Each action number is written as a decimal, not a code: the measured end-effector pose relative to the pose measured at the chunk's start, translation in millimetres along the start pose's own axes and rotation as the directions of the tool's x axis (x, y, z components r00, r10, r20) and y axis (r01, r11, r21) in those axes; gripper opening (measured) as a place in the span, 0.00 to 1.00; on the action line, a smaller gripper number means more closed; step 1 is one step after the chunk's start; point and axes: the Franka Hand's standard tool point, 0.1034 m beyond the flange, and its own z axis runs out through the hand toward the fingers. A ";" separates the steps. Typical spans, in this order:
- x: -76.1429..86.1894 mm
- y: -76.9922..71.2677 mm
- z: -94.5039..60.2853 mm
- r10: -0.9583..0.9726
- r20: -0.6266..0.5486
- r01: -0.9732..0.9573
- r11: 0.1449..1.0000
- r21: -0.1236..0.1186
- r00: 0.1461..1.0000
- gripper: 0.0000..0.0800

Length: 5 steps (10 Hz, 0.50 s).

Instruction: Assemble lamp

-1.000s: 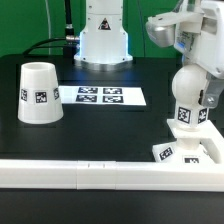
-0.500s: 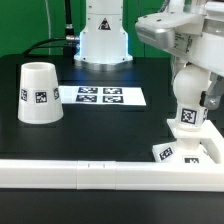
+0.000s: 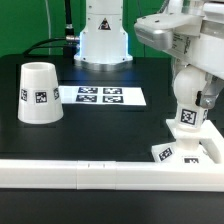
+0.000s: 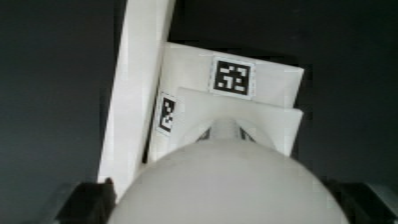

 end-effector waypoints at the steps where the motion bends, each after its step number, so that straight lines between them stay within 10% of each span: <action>1: -0.6 -0.1 0.1 0.014 -0.002 -0.014 1.000 0.001 1.000 0.72; 5: -2.0 -1.5 0.4 0.397 -0.012 -0.397 0.918 0.013 0.918 0.72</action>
Offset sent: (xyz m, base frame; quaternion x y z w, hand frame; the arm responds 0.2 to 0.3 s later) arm -0.0030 0.0033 -0.0033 0.0134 0.0386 0.2725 0.9613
